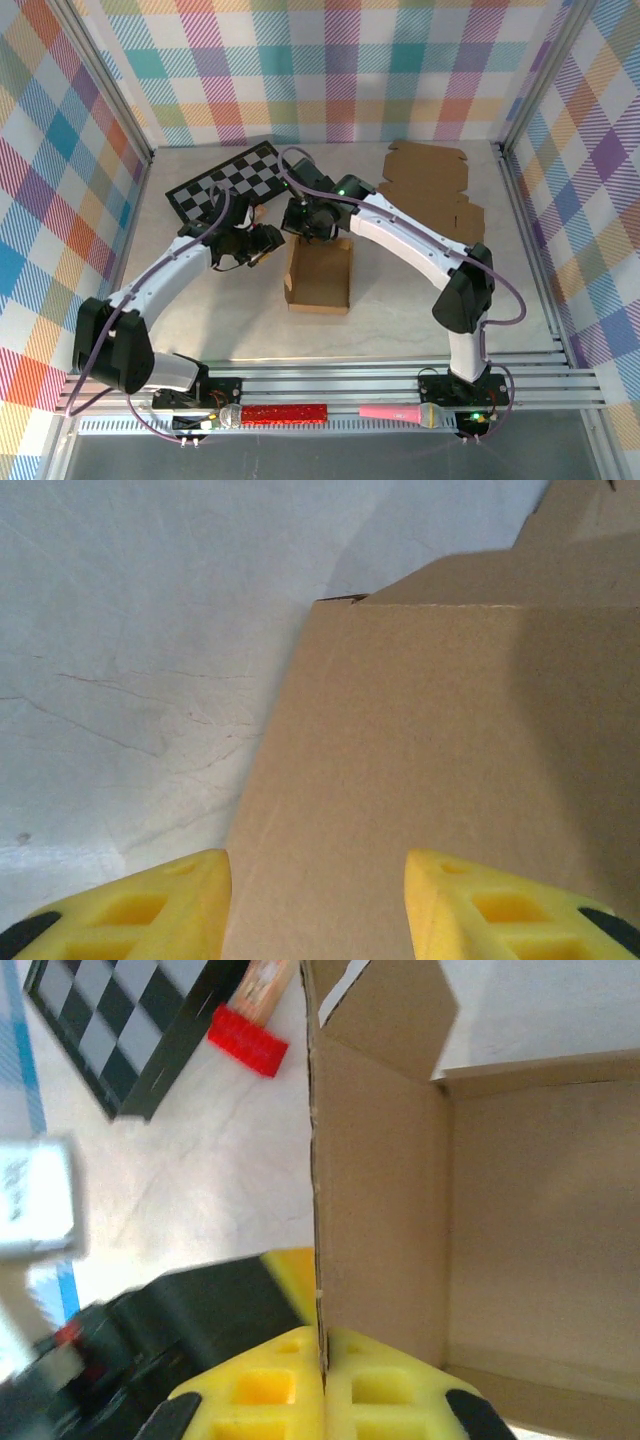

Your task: Fold the paper box

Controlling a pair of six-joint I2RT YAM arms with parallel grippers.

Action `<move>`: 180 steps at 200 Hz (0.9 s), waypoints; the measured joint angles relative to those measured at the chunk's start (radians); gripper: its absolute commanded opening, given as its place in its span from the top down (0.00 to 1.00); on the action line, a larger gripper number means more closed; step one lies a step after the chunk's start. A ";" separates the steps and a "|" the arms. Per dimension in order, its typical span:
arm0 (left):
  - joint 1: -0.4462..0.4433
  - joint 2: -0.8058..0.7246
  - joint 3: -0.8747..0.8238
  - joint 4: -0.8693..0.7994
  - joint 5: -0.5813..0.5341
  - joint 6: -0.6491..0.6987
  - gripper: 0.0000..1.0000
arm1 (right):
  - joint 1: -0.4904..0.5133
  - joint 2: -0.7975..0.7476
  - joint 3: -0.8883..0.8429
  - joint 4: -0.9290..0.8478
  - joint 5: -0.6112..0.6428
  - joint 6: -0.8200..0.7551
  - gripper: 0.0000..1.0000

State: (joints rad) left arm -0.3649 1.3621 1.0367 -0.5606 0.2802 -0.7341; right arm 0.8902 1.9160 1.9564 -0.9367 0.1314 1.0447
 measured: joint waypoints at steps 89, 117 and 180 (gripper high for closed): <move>-0.004 -0.232 0.028 -0.229 -0.143 0.124 0.48 | 0.001 0.139 0.488 -0.545 0.330 0.724 1.00; -0.025 -0.241 0.028 -0.253 -0.114 0.227 0.51 | -0.009 0.145 0.436 -0.624 0.333 0.866 1.00; -0.151 -0.311 -0.056 -0.170 -0.069 0.495 0.47 | -0.050 0.150 0.391 -0.667 0.332 0.947 1.00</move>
State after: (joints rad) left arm -0.5163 1.0512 0.9802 -0.7307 0.2108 -0.2390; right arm 0.8398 2.0655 2.3474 -1.6035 0.4629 1.9915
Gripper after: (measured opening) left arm 0.515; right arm 0.046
